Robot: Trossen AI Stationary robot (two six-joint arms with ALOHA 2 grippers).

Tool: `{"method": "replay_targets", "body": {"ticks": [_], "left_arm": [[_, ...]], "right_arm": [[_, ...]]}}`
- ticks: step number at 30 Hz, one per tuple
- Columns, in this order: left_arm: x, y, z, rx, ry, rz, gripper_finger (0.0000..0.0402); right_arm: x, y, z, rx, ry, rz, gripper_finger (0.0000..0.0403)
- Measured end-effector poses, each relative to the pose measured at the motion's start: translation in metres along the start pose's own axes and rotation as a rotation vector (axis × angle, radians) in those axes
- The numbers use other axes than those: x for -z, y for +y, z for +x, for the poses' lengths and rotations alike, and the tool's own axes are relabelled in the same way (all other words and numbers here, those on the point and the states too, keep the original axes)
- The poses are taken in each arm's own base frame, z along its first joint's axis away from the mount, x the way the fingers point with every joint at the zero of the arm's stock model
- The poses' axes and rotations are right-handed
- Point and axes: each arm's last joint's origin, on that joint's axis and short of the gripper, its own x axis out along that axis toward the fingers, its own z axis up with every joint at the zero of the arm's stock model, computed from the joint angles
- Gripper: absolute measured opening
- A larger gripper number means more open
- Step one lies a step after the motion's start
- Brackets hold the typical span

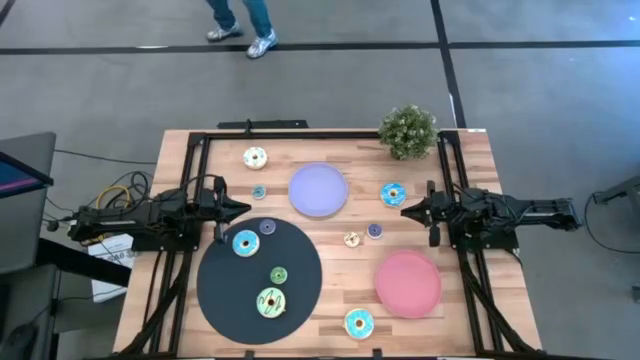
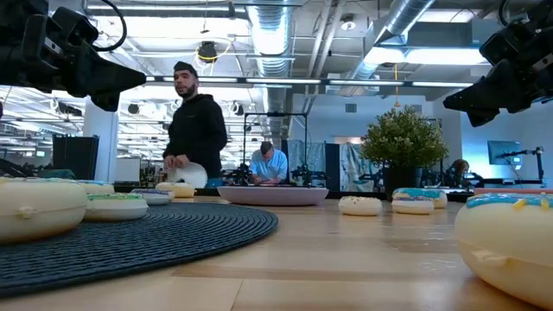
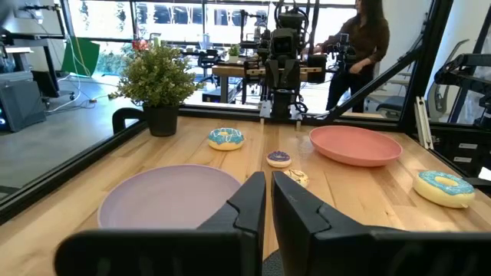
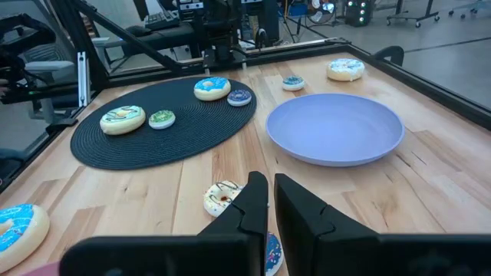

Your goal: Pick & Place donuts

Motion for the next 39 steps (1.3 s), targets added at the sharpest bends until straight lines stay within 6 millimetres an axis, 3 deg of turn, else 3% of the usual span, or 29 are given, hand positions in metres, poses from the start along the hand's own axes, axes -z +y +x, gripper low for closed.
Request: {"method": "replay_targets", "body": {"ticks": [27, 32, 39], "left_arm": [[0.0000, 0.0001, 0.0000, -0.003, 0.000, -0.005, 0.0019], [-0.0001, 0.0002, 0.0000, -0.006, -0.001, 0.013, 0.0061], [-0.0012, 0.0022, -0.0001, -0.076, -0.013, 0.026, 0.0174]], "right_arm": [[0.0001, 0.0000, 0.0000, 0.000, 0.000, 0.000, 0.0017], [0.0001, 0.0000, 0.0000, 0.000, 0.000, 0.000, 0.0017], [0.0000, 0.0000, 0.0000, 0.000, 0.000, 0.000, 0.0017]]}}
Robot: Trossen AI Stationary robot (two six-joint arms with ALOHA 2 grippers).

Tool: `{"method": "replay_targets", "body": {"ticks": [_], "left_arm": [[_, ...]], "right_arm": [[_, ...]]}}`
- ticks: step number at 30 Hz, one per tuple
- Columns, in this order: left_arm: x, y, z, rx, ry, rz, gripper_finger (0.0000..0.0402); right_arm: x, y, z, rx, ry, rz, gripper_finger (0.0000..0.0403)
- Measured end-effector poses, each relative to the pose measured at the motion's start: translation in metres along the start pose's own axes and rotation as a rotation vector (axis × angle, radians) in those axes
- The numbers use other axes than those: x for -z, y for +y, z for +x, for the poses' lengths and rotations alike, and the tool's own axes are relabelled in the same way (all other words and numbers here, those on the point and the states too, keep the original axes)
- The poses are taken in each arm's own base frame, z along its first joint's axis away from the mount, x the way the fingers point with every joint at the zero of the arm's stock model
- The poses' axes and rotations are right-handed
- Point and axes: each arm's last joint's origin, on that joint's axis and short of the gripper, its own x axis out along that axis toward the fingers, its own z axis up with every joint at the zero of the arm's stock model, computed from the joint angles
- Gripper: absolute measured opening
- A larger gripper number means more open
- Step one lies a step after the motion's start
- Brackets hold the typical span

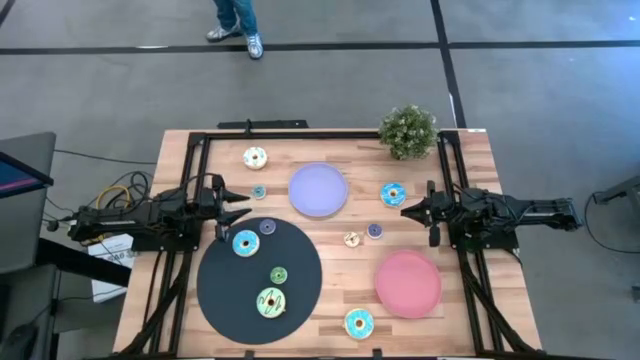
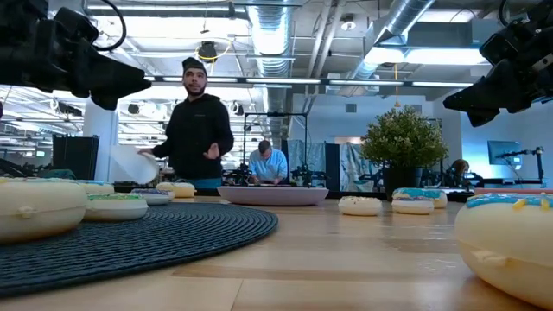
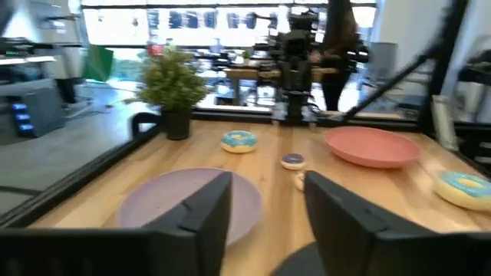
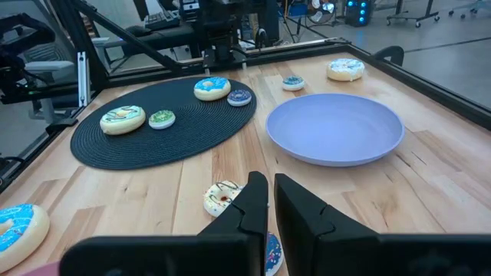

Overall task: Pick & Place donuts
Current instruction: Put the large white donut on the purple plate

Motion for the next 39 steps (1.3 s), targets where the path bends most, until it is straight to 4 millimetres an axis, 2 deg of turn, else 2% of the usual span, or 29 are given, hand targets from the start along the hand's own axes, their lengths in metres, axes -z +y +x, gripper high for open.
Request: {"method": "replay_targets", "body": {"ticks": [4, 9, 16, 19, 23, 26, 31, 39], "left_arm": [[0.001, 0.004, 0.002, -0.135, 0.012, -0.009, 0.0223], [0.003, 0.007, 0.010, -0.316, 0.136, 0.004, 0.0246], [-0.027, 0.009, 0.038, -0.544, 0.231, -0.020, 0.0240], [-0.049, 0.012, 0.055, -0.638, 0.261, -0.076, 0.0238], [-0.070, 0.023, 0.075, -0.767, 0.398, -0.150, 0.0238], [-0.082, 0.035, 0.090, -0.846, 0.526, -0.167, 0.0238], [-0.087, 0.068, 0.111, -0.886, 0.739, -0.269, 0.0238], [-0.057, 0.137, 0.121, -0.976, 0.946, -0.528, 0.0238]], "right_arm": [[0.000, 0.000, 0.000, 0.000, 0.000, 0.000, 0.0017], [0.000, 0.000, 0.000, 0.000, 0.000, 0.000, 0.0017], [0.000, 0.000, 0.000, 0.000, 0.001, 0.000, 0.0017], [0.000, 0.000, 0.000, 0.000, 0.000, 0.000, 0.0017], [0.000, 0.000, 0.000, 0.000, 0.000, 0.000, 0.0017], [0.000, 0.000, 0.000, 0.000, 0.000, 0.000, 0.0017], [0.000, 0.000, 0.000, 0.000, 0.000, 0.000, 0.0017], [0.000, 0.000, 0.000, 0.000, 0.000, 0.000, 0.0017]]}}
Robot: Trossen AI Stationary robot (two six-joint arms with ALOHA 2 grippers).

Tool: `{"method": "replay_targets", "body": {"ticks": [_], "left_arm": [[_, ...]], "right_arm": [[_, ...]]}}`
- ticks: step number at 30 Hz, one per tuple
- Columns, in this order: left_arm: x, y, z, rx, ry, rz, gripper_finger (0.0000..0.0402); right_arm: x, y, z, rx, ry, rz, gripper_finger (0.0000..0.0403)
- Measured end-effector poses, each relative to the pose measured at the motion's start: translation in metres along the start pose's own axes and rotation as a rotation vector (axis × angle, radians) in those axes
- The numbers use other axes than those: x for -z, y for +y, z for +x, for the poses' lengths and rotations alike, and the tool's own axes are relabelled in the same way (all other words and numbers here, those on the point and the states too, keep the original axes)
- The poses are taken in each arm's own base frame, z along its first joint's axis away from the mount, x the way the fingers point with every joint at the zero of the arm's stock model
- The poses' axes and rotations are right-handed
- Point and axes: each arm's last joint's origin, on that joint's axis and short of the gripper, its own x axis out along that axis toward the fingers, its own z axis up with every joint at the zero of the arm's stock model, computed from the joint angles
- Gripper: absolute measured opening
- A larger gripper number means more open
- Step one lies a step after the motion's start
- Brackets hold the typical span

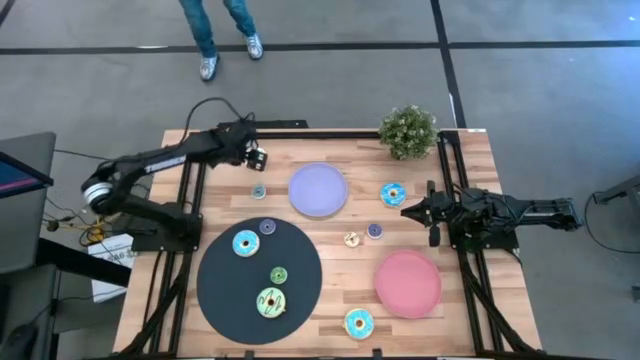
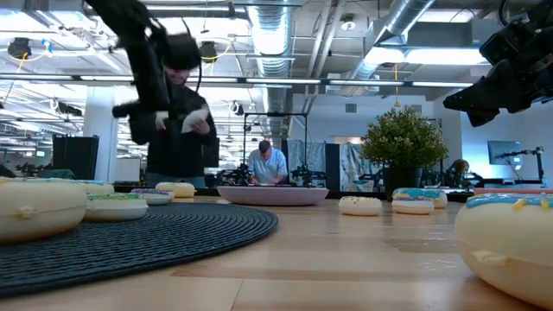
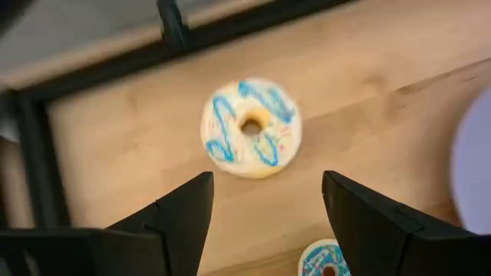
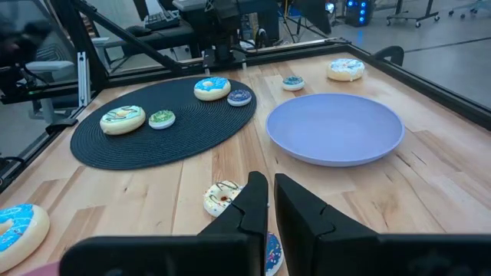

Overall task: Pick & Place donuts
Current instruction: Put the large white donut on the purple plate

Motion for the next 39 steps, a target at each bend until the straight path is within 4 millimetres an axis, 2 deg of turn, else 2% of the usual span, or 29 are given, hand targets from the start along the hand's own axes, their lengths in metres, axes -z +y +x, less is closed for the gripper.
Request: {"method": "replay_targets", "body": {"ticks": [8, 13, 20, 39], "left_arm": [[-0.016, 0.023, 0.060, -0.087, 0.185, -0.076, 0.0238], [-0.023, 0.025, 0.083, -0.104, 0.238, -0.055, 0.0238], [-0.034, 0.020, 0.087, -0.078, 0.172, -0.040, 0.0238], [-0.040, 0.019, 0.088, -0.036, 0.120, -0.059, 0.0238]], "right_arm": [[0.000, 0.000, 0.000, 0.000, 0.000, 0.000, 0.0017], [0.000, 0.000, 0.000, 0.000, 0.000, 0.000, 0.0017], [0.000, 0.000, 0.000, 0.000, 0.000, 0.000, 0.0017], [0.000, 0.000, 0.000, 0.000, 0.000, 0.000, 0.0017]]}}
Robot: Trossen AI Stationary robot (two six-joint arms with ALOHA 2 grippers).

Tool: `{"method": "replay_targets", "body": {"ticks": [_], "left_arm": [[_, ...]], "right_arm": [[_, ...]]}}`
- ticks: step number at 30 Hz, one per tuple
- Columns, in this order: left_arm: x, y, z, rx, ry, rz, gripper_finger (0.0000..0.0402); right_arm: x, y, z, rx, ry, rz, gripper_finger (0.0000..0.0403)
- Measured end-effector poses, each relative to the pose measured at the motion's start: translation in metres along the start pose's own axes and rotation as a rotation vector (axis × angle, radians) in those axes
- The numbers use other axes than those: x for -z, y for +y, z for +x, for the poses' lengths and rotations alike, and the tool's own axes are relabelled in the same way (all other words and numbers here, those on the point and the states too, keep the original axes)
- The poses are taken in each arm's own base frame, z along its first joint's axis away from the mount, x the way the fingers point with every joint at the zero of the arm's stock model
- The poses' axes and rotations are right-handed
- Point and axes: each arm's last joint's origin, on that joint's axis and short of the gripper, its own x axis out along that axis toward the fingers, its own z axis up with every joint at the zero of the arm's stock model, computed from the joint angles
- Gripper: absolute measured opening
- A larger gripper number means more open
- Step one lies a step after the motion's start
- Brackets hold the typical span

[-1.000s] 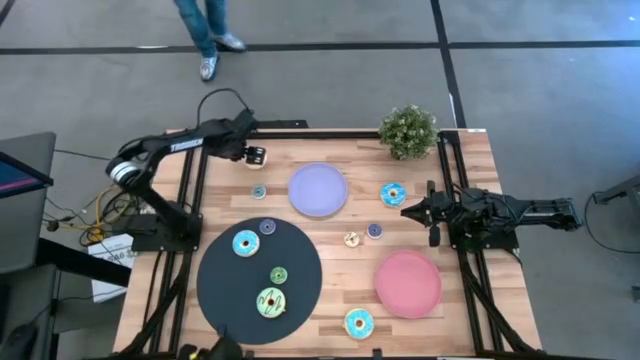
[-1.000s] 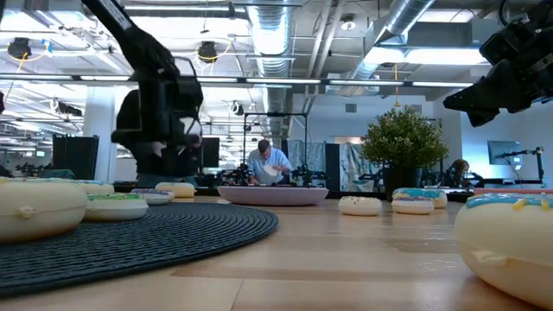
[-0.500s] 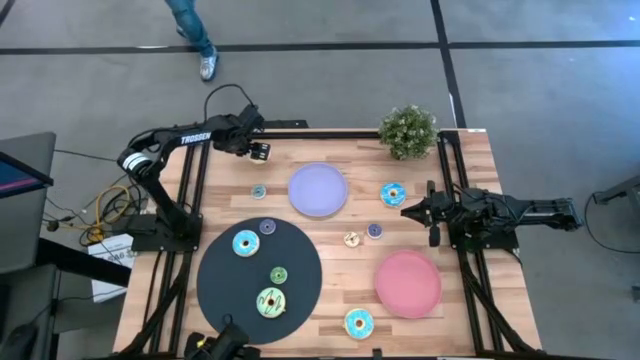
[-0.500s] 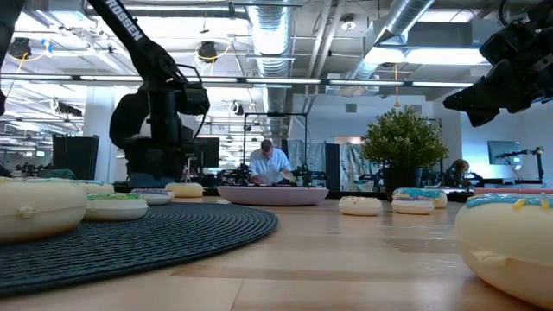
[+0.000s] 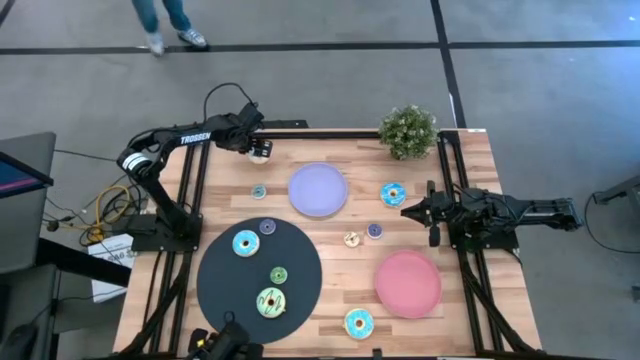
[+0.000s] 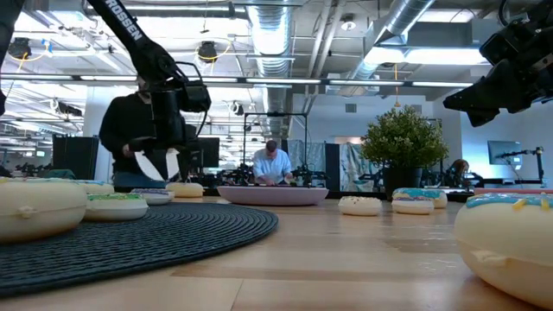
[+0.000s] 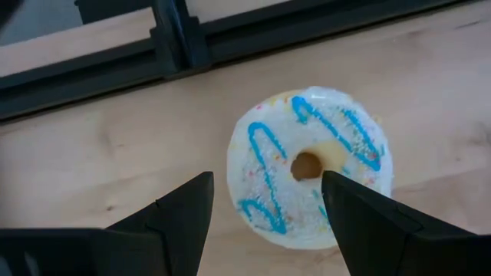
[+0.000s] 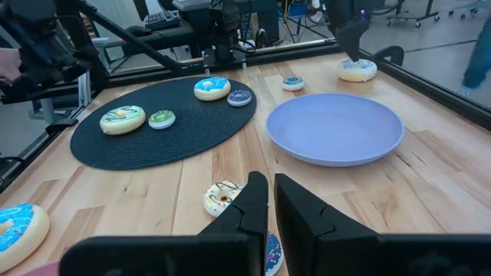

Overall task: Pick & Place donuts
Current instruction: Put the large white donut on the purple plate

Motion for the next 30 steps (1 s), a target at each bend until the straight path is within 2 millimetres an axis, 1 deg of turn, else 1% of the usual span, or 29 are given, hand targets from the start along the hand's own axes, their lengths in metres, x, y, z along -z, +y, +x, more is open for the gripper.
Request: {"method": "replay_targets", "body": {"ticks": [2, 9, 12, 18, 20, 27, 30], "left_arm": [[0.001, 0.000, 0.004, -0.007, 0.007, 0.001, 0.0238], [0.003, -0.004, 0.029, -0.016, 0.038, -0.013, 0.0238], [0.003, -0.005, 0.033, -0.011, 0.040, -0.012, 0.0238], [0.003, -0.005, 0.033, -0.013, 0.042, -0.012, 0.0235], [0.004, -0.005, 0.033, -0.013, 0.043, -0.011, 0.0226], [0.004, -0.005, 0.033, -0.013, 0.045, -0.014, 0.0168], [0.004, -0.005, 0.034, -0.013, 0.046, -0.019, 0.0151]], "right_arm": [[0.000, 0.000, 0.000, 0.000, 0.000, 0.000, 0.0017], [0.000, 0.000, 0.000, 0.000, 0.000, 0.000, 0.0017], [0.000, 0.000, 0.000, 0.000, 0.000, 0.000, 0.0017], [0.000, 0.000, 0.000, 0.000, 0.000, 0.000, 0.0017], [0.000, 0.000, 0.000, 0.000, 0.000, 0.000, 0.0017], [0.000, 0.000, 0.000, 0.000, 0.000, 0.000, 0.0017], [0.000, 0.000, 0.000, 0.000, 0.001, 0.000, 0.0017]]}}
